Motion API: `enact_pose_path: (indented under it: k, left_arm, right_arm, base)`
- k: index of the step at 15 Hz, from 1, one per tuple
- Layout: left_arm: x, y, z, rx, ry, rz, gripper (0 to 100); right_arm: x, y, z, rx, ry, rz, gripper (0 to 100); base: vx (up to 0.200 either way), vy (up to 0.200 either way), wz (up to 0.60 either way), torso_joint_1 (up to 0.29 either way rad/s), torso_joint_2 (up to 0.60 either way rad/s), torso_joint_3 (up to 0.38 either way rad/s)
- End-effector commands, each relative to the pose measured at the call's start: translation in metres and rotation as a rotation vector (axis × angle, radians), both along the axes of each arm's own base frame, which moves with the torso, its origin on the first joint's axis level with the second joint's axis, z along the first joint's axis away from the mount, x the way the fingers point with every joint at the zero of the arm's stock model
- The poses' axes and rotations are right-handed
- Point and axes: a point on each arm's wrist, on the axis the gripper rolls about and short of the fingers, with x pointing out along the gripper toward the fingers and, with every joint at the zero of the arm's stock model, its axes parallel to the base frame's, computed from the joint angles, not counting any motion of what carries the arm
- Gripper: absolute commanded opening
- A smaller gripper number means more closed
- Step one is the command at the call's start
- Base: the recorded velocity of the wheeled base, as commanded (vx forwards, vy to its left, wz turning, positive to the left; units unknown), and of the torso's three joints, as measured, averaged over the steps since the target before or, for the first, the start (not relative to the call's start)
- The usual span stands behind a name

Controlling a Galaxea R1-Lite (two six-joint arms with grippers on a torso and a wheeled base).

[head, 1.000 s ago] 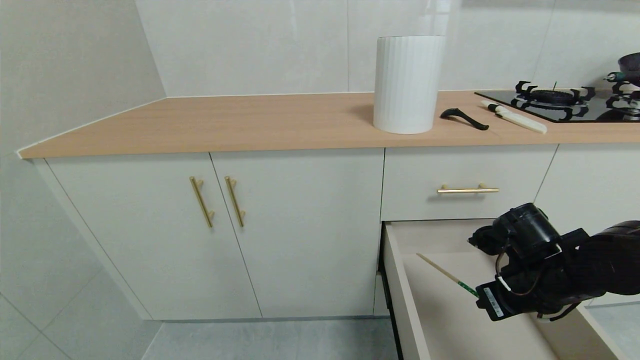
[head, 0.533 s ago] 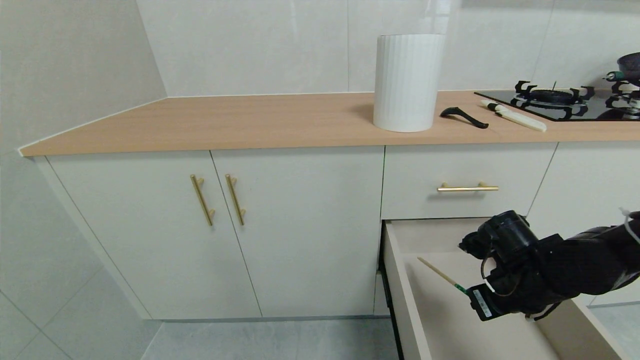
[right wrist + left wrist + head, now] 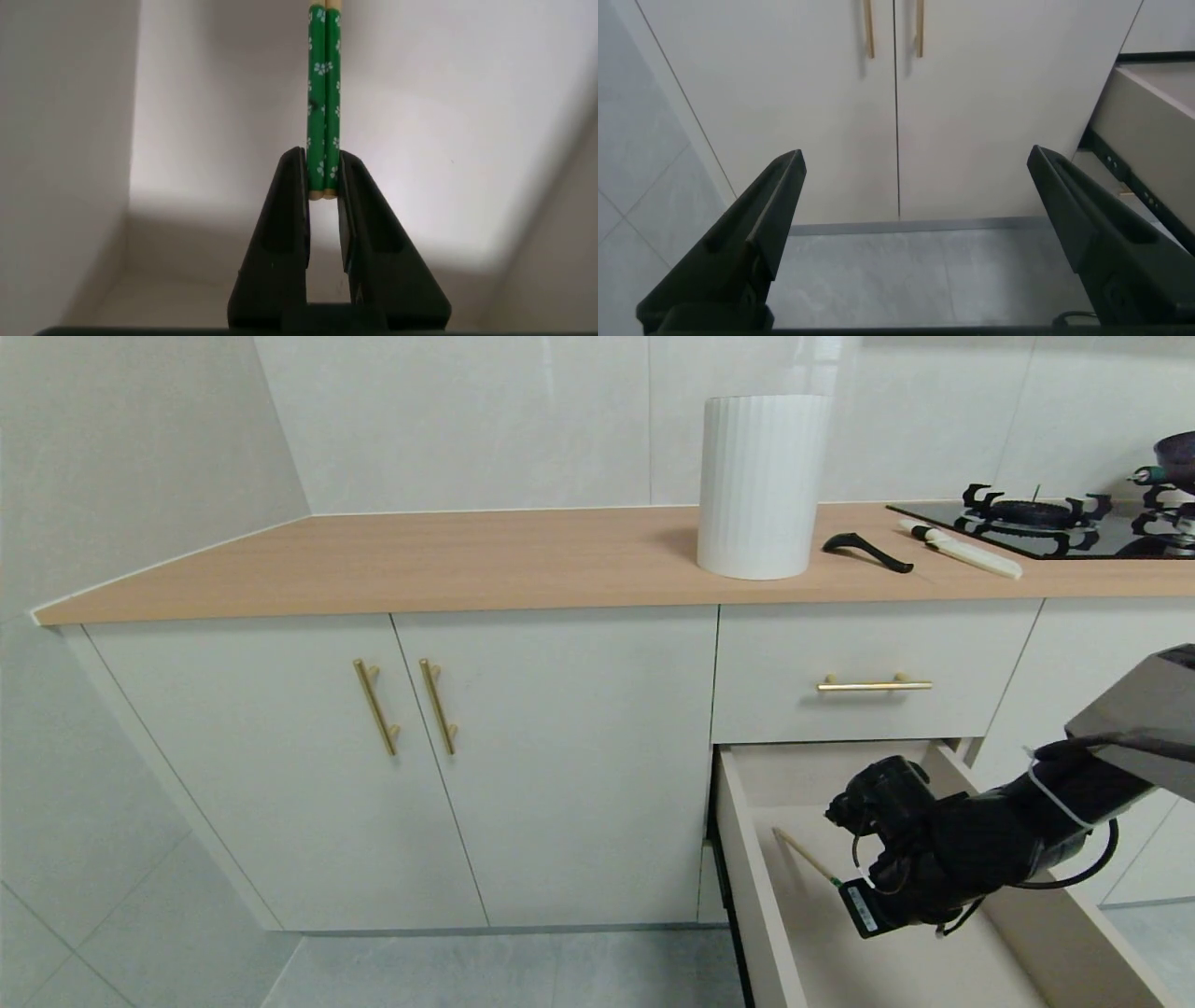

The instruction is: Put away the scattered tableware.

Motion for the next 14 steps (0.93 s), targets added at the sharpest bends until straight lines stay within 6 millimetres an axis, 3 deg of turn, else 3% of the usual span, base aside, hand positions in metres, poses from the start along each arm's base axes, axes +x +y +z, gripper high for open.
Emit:
enact_pose_path:
  k: [1, 8, 14]
  left_arm:
    - [0.0, 0.0, 0.0, 0.0, 0.0, 0.0, 100]
    - [0.0, 0.0, 0.0, 0.0, 0.0, 0.002, 100]
    - [0.0, 0.0, 0.0, 0.0, 0.0, 0.0, 100]
  right_arm:
    - [0.007, 0.002, -0.027, -0.014, 0.03, -0.002, 0]
    - [0.012, 0.005, -0.059, -0.025, 0.05, -0.001, 0]
    - [0.013, 0.006, -0.064, -0.041, 0.041, -0.007, 0]
  base:
    - [0.0, 0.0, 0.0, 0.0, 0.0, 0.0]
    - [0.0, 0.0, 0.0, 0.0, 0.0, 0.0]
    - [0.0, 0.0, 0.0, 0.0, 0.0, 0.0]
